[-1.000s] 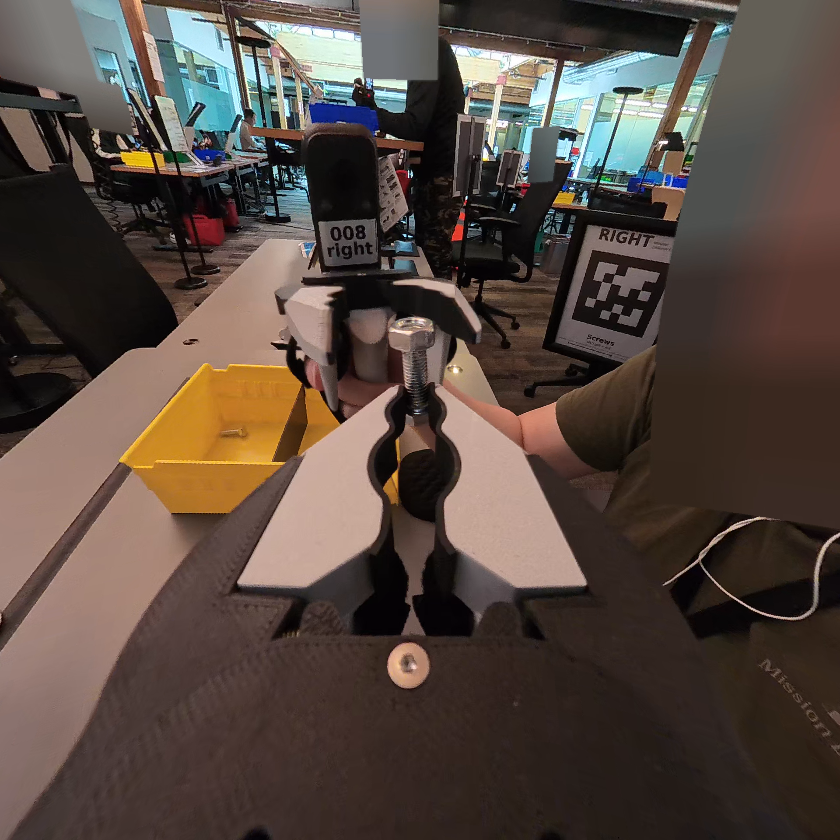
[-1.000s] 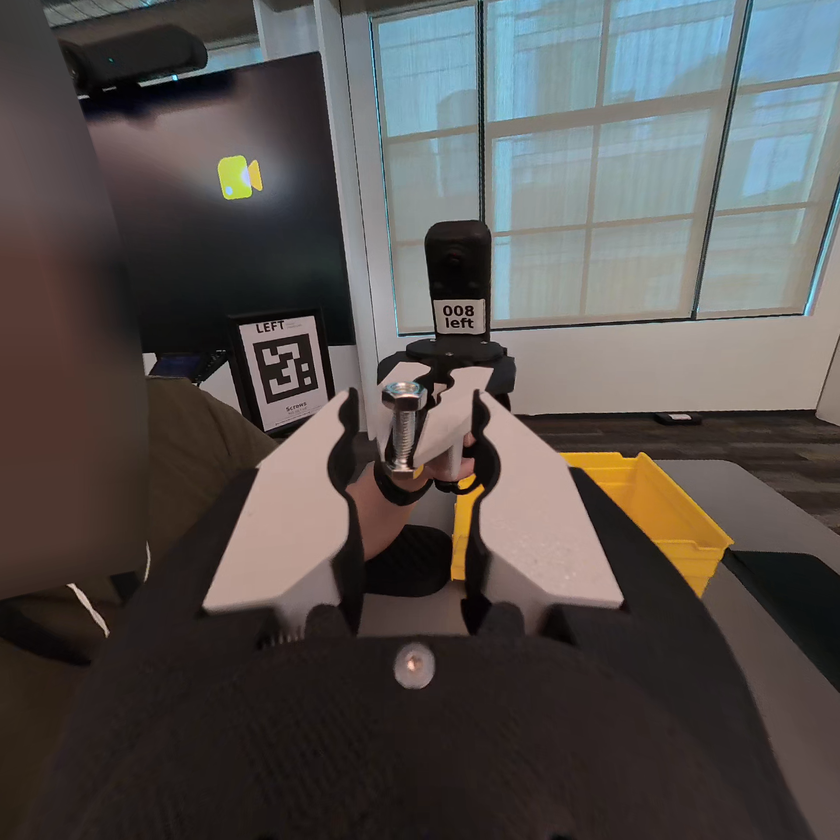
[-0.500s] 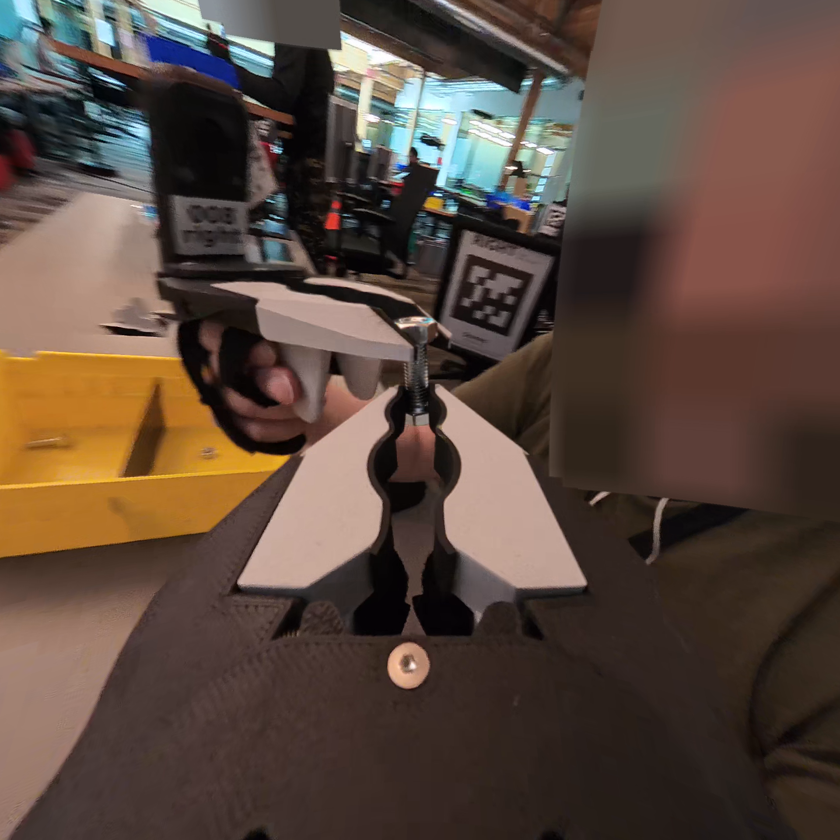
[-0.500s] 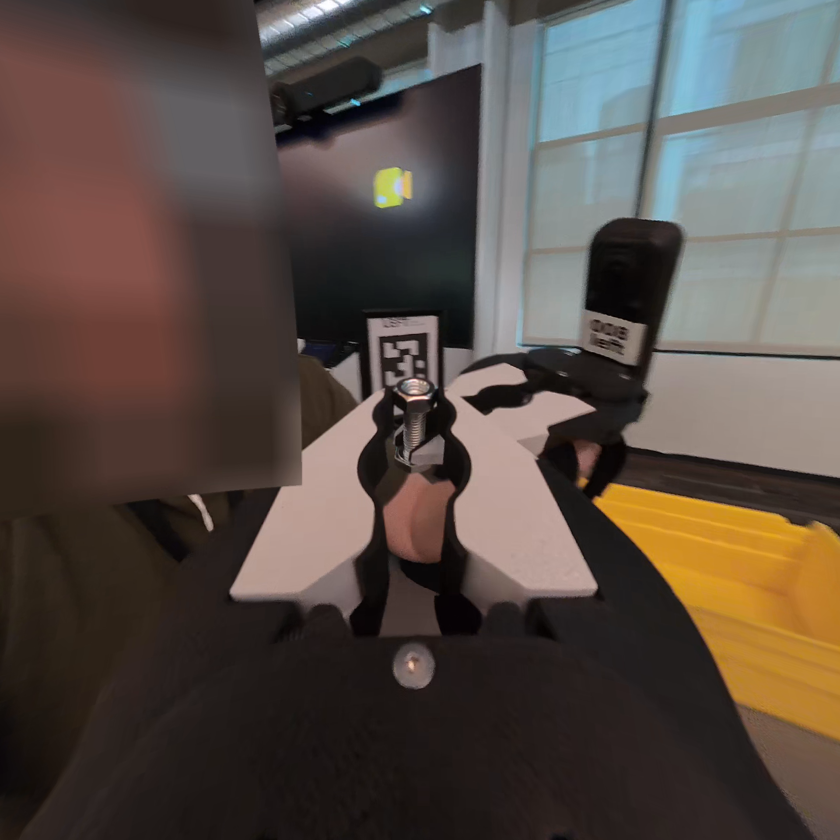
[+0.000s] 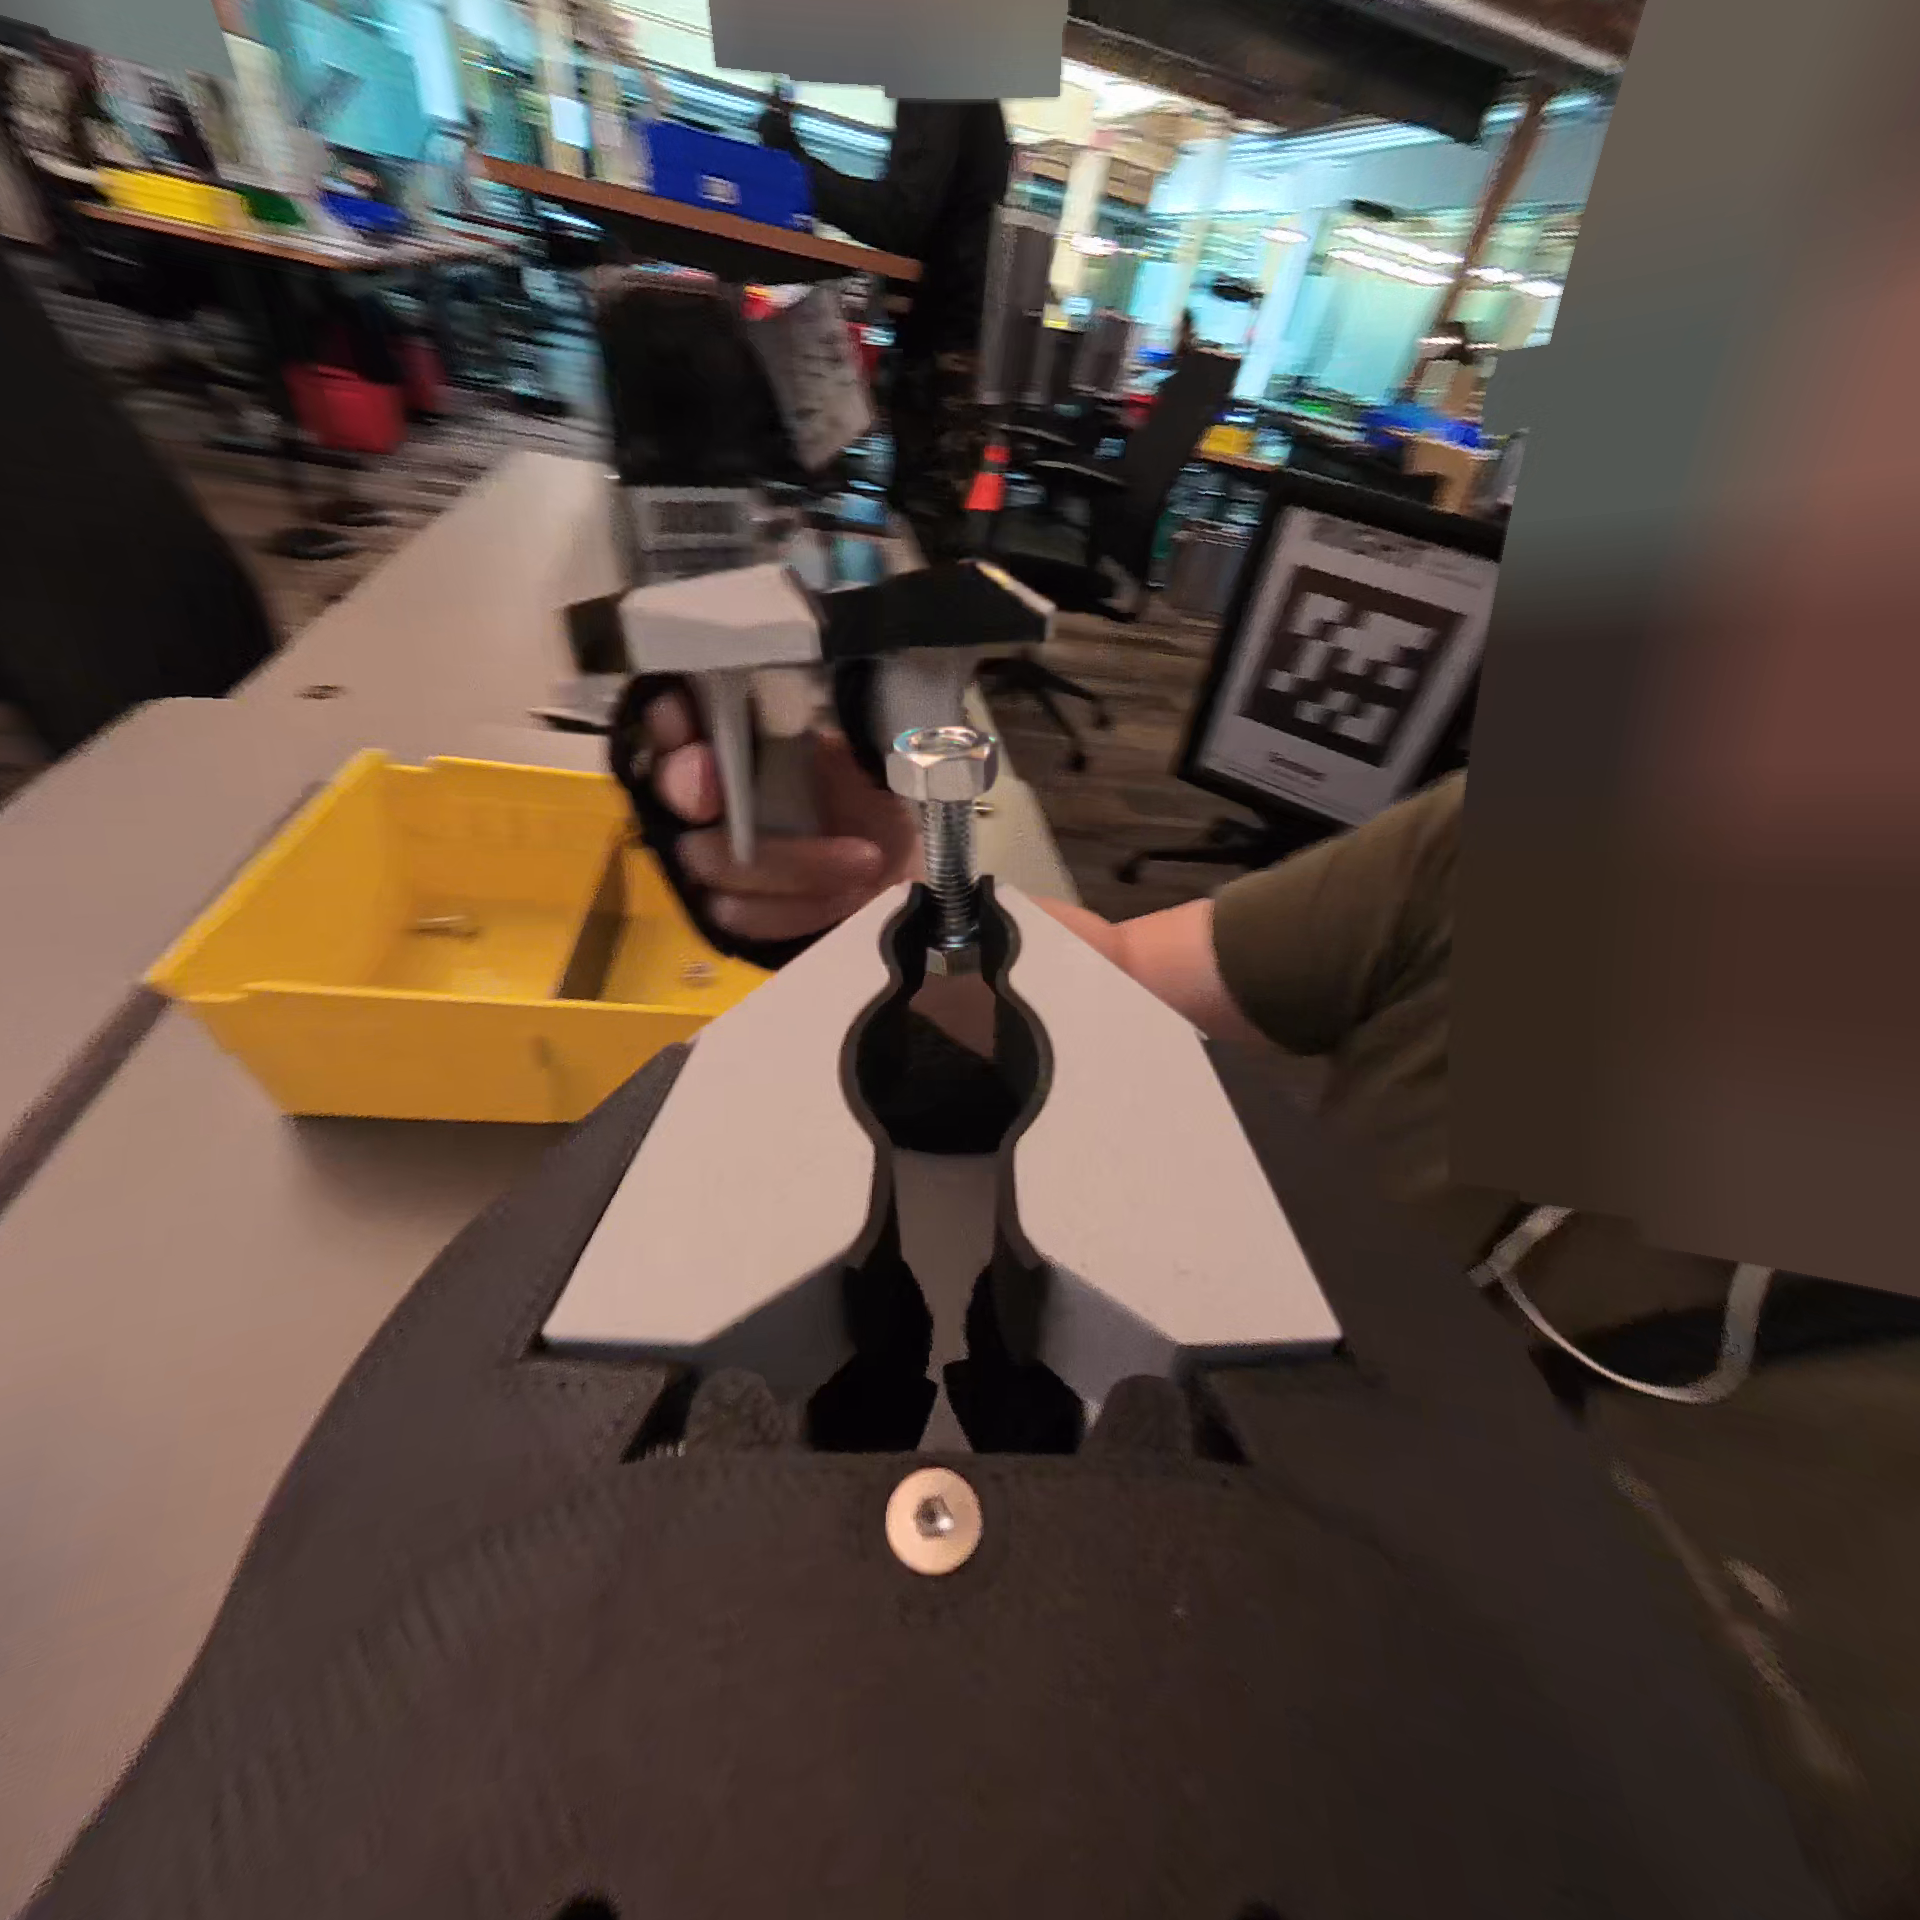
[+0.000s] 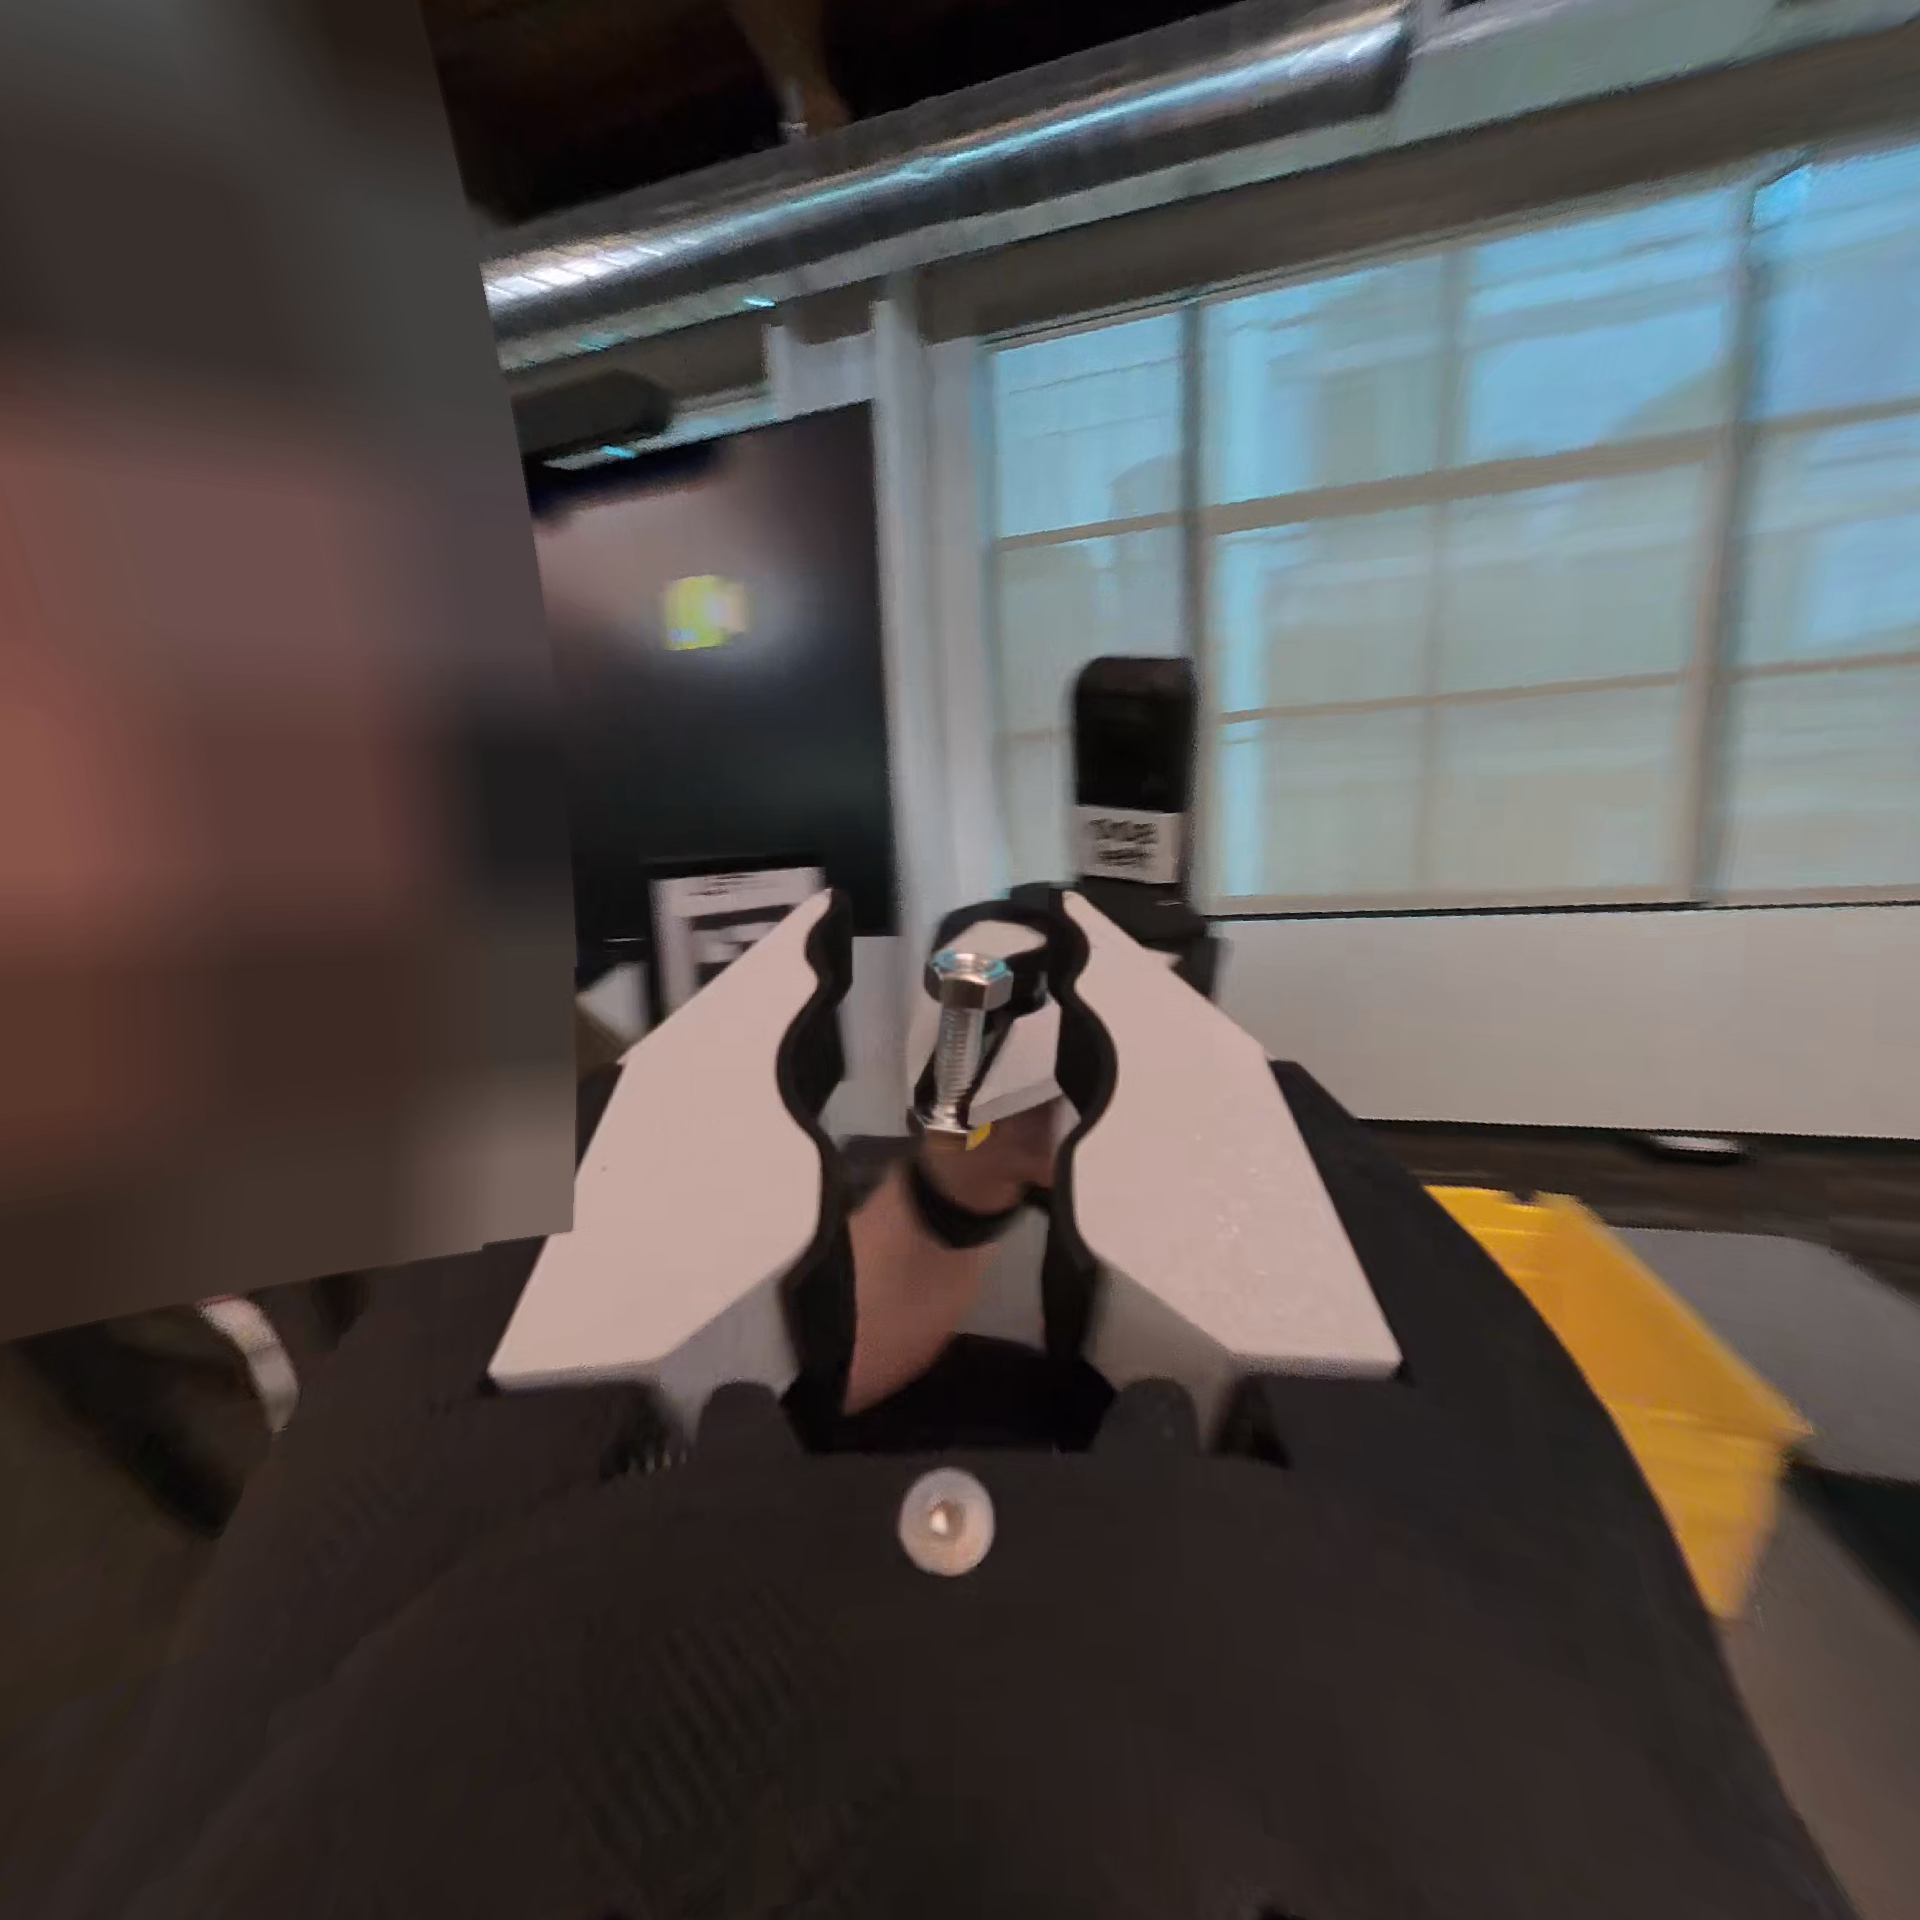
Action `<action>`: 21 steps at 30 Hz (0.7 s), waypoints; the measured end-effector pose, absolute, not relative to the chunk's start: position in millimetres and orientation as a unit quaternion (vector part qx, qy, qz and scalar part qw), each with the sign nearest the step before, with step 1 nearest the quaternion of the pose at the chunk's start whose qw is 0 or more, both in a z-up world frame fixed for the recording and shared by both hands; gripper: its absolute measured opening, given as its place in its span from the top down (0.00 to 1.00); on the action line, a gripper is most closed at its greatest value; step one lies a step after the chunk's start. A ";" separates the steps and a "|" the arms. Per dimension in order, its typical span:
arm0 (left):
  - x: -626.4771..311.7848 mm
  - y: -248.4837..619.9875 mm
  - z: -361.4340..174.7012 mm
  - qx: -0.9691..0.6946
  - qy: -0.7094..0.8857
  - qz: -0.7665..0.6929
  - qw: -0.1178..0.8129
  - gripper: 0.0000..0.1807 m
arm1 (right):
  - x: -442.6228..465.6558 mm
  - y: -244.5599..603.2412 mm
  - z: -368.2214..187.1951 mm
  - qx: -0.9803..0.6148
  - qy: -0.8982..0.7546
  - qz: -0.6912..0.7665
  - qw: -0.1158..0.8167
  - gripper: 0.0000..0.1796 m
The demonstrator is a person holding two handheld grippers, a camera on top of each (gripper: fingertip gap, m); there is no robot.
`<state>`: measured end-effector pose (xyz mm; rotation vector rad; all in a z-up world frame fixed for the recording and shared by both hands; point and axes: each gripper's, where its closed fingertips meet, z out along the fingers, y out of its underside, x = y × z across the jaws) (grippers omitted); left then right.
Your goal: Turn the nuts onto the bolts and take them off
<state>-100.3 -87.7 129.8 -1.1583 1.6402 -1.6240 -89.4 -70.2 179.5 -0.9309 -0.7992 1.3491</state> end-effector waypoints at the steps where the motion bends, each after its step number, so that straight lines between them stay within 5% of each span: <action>1: -97.1 -75.7 129.5 -0.449 0.600 -0.585 0.310 0.96 | -84.3 -61.0 180.8 -0.420 -0.331 0.545 0.645 0.80; 8: -92.3 -17.1 135.8 -0.504 0.541 -0.436 0.514 0.96 | -80.2 -34.1 183.9 -0.476 -0.263 0.351 0.762 0.82; 21: -82.9 -30.9 129.9 -0.493 0.565 -0.409 0.520 0.96 | -94.5 -22.0 165.9 -0.526 -0.272 0.324 0.738 0.87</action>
